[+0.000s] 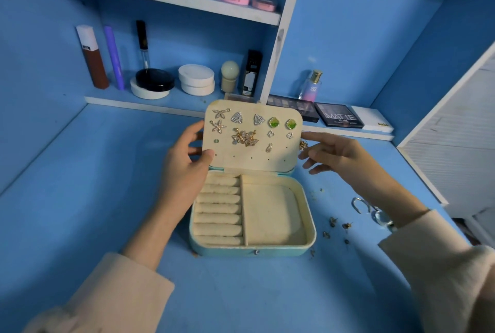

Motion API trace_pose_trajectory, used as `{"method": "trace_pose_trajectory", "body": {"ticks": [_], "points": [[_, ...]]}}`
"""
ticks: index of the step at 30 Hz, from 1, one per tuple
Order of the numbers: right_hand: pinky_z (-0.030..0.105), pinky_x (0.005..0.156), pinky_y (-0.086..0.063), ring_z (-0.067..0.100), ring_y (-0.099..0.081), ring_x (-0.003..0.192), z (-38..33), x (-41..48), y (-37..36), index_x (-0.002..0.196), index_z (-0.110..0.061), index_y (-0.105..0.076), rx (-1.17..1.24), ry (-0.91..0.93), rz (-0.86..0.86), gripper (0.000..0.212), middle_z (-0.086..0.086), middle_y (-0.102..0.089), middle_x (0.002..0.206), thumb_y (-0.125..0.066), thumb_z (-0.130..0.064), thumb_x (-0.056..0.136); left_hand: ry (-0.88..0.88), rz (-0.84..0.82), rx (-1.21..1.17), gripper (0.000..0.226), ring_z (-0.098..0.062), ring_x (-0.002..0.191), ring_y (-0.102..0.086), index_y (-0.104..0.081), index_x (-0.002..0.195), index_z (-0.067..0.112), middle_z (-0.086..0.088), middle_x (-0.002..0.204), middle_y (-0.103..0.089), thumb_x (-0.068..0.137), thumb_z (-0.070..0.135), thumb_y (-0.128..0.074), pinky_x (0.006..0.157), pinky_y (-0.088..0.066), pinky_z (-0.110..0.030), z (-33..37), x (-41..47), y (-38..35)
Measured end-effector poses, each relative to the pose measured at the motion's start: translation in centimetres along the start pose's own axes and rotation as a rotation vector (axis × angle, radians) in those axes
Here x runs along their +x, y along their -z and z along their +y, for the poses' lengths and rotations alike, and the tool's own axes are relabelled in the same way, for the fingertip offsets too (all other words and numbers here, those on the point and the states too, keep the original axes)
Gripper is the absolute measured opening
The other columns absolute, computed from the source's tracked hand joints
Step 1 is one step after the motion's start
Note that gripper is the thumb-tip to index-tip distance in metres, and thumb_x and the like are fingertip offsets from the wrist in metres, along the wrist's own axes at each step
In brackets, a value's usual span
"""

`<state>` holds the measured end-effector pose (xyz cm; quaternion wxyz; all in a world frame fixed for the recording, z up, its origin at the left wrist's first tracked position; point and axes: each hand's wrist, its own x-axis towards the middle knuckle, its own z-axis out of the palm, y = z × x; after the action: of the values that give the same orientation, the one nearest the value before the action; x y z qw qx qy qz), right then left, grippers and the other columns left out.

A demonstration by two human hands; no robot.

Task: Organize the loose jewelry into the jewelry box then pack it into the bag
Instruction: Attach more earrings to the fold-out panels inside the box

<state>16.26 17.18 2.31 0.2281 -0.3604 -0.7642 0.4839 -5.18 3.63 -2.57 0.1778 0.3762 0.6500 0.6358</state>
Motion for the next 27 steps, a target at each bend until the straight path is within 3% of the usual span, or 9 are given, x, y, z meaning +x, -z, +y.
{"method": "trace_pose_trajectory", "body": {"ticks": [4,8,12,15,21,27], "points": [[0.024,0.066,-0.053,0.015,-0.064,0.072,0.1,-1.9,1.7,0.104,-0.019,-0.066,-0.188,0.022,-0.040,0.028,0.007,-0.070,0.085,-0.052,0.002,0.091,0.016,0.013,-0.011,0.048,-0.001,0.083,-0.058,-0.054,0.113,0.036,0.015,0.097,-0.059,0.088,-0.004,-0.057,0.068,-0.048,-0.011,-0.1,0.1,0.1],[0.028,0.062,-0.052,0.014,-0.061,0.067,0.7,-4.2,3.2,0.089,-0.025,-0.070,-0.448,0.011,-0.109,0.023,0.001,-0.069,0.077,-0.061,-0.003,0.088,0.038,0.016,-0.017,0.047,0.008,0.072,-0.058,-0.055,0.118,0.030,0.011,0.090,-0.059,0.087,-0.005,-0.057,0.066,-0.048,-0.009,-0.1,0.3,0.0],[0.011,0.064,-0.044,-0.002,-0.058,0.068,1.0,-6.2,3.7,0.085,-0.029,-0.069,-0.619,-0.001,-0.187,0.019,-0.012,-0.068,0.077,-0.065,-0.010,0.086,0.044,0.017,-0.029,0.048,0.008,0.070,-0.057,-0.055,0.124,0.027,0.013,0.089,-0.057,0.088,-0.005,-0.056,0.064,-0.047,-0.008,-0.2,0.4,0.0],[0.011,0.068,-0.044,0.000,-0.060,0.073,1.3,-7.1,3.9,0.084,-0.033,-0.067,-0.676,-0.009,-0.201,0.021,-0.014,-0.068,0.078,-0.066,-0.012,0.084,0.051,0.014,-0.029,0.048,0.005,0.074,-0.056,-0.054,0.128,0.023,0.014,0.090,-0.056,0.088,-0.004,-0.057,0.064,-0.046,-0.010,-0.4,0.6,0.0],[0.015,0.072,-0.048,0.000,-0.059,0.076,1.8,-7.9,4.0,0.092,-0.024,-0.070,-0.729,0.001,-0.198,0.021,-0.010,-0.067,0.083,-0.066,-0.006,0.081,0.047,0.013,-0.057,0.050,-0.002,0.077,-0.056,-0.054,0.128,0.023,0.011,0.089,-0.056,0.087,-0.006,-0.057,0.061,-0.046,-0.004,-0.7,0.7,-0.2],[0.024,0.076,-0.051,0.007,-0.062,0.078,2.4,-8.1,4.1,0.085,-0.023,-0.073,-0.676,0.016,-0.185,0.013,-0.009,-0.066,0.087,-0.072,-0.011,0.079,0.036,0.005,-0.076,0.052,0.000,0.077,-0.056,-0.053,0.118,0.036,0.012,0.090,-0.057,0.087,-0.006,-0.057,0.066,-0.048,-0.011,-0.5,0.6,-0.1]]}}
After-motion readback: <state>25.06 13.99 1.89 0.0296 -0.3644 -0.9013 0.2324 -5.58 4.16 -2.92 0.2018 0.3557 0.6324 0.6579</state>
